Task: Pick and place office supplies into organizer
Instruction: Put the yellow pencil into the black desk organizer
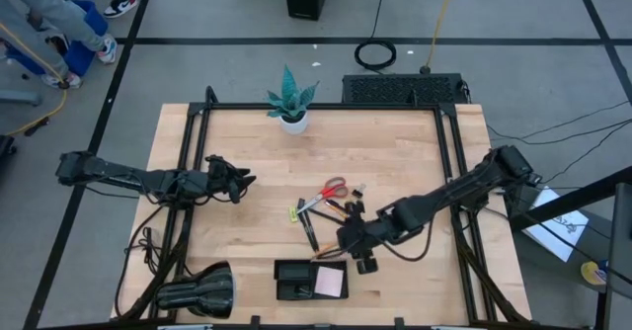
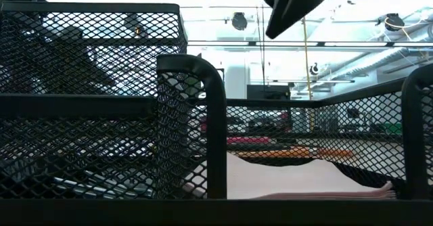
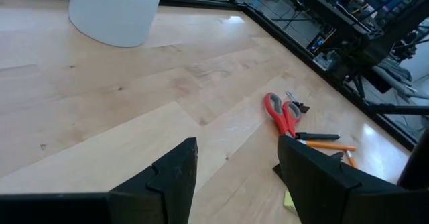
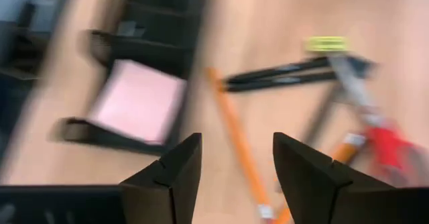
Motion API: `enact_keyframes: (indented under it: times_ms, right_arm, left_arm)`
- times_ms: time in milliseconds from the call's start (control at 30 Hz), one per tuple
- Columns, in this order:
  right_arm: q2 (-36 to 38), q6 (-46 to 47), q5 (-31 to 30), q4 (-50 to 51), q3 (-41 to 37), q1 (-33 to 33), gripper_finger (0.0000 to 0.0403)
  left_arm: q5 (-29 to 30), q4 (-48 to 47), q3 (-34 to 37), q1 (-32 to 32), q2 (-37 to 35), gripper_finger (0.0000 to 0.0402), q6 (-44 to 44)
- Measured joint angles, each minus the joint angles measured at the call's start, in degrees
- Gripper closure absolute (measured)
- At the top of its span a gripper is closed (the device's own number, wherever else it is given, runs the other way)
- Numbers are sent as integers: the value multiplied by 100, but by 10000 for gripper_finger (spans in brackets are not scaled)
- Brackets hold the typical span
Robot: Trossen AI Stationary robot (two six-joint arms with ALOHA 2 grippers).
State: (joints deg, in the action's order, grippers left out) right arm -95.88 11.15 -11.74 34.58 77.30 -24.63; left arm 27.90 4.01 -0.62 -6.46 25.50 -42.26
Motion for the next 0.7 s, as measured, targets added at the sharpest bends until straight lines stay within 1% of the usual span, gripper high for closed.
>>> enact_keyframes:
  times_ms: [100, 167, 233, 300, 467, 600, 700]
  right_arm:
    - [-43, 133, -773, 305, -53, -93, 231]
    - [-50, 515, -1150, 506, -176, -128, 232]
    - [-42, 1086, -1314, 748, -369, -159, 232]
    - [-46, 1617, -1370, 726, -689, -226, 232]
    - [11, 2221, -1406, -249, -1607, -588, 232]
    - [450, 2419, -2031, -1324, -2186, -1000, 232]
    - [1055, 2449, -2865, -1837, -2602, -1488, 232]
  left_arm:
    - [0, 0, 0, 0, 0, 190, -16]
    - [-43, 2, 0, -2, 0, 190, -31]
    - [-78, 2, 0, -2, 0, 190, -31]
    - [-87, 2, 0, -2, 0, 190, -31]
    - [-87, 2, 0, -2, 0, 190, -7]
    - [-83, 0, 0, -1, 0, 190, -4]
    - [-61, 1, 0, -1, 0, 190, -3]
